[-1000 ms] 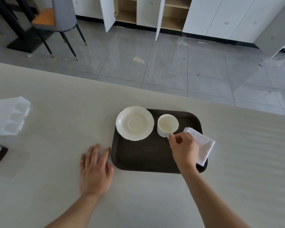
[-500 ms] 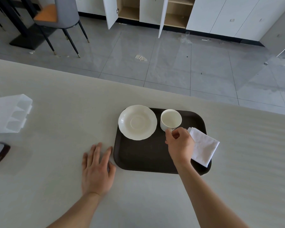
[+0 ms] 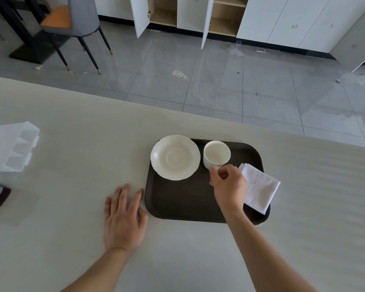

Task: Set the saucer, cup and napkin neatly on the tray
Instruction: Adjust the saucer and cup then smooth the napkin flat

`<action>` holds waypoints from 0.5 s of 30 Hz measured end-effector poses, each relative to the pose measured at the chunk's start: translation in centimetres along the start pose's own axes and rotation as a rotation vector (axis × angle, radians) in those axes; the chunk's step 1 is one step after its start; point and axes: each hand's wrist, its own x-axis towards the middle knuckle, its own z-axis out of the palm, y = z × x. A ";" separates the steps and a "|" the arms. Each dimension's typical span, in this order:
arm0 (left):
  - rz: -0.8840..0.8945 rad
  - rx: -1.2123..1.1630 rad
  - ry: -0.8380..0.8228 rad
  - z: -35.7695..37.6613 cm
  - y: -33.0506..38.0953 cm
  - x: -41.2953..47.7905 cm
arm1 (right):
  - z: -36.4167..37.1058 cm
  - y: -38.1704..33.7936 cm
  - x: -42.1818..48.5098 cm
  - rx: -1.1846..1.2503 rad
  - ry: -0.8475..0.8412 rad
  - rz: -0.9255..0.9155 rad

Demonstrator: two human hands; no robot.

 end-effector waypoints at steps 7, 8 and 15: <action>0.001 0.008 -0.015 -0.2 0.1 0.0 | -0.1 0.4 -0.1 0.020 -0.010 0.012; 0.001 0.007 -0.014 -0.2 0.1 0.0 | -0.1 0.4 -0.1 0.024 -0.010 0.012; 0.007 0.007 -0.022 -0.2 0.1 0.0 | -0.3 0.5 -0.2 0.099 -0.066 0.065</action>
